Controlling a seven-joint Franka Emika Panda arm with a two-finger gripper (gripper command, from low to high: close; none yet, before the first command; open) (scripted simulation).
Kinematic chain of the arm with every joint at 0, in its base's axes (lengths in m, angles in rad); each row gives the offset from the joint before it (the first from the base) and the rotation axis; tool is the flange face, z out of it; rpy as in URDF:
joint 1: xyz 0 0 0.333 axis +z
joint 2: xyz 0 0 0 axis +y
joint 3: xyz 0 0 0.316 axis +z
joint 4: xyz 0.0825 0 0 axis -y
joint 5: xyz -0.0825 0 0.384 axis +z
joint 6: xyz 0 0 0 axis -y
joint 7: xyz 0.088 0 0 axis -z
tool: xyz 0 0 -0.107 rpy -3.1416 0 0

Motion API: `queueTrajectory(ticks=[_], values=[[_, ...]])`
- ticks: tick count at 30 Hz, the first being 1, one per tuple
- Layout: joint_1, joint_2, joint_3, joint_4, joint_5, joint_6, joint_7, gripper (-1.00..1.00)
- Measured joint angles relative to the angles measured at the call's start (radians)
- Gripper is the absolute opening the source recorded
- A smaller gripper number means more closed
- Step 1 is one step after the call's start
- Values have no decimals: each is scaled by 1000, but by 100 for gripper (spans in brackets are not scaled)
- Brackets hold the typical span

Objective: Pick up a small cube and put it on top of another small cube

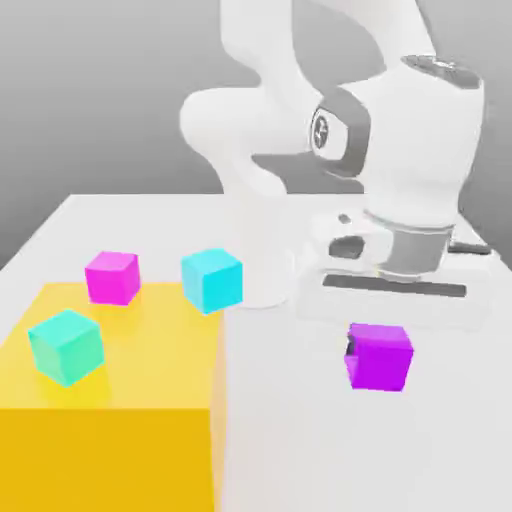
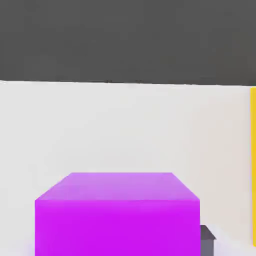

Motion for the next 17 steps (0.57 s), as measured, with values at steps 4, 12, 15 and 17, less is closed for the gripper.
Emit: queueTrajectory(ticks=[4,12,15,17], values=[[-109,-138,-117,20,56,-145,40,-100],[-298,-298,-278,-33,82,-273,132,-100],[-306,-273,-282,-83,81,-200,135,100],[-306,-273,-282,-83,81,-200,135,100]])
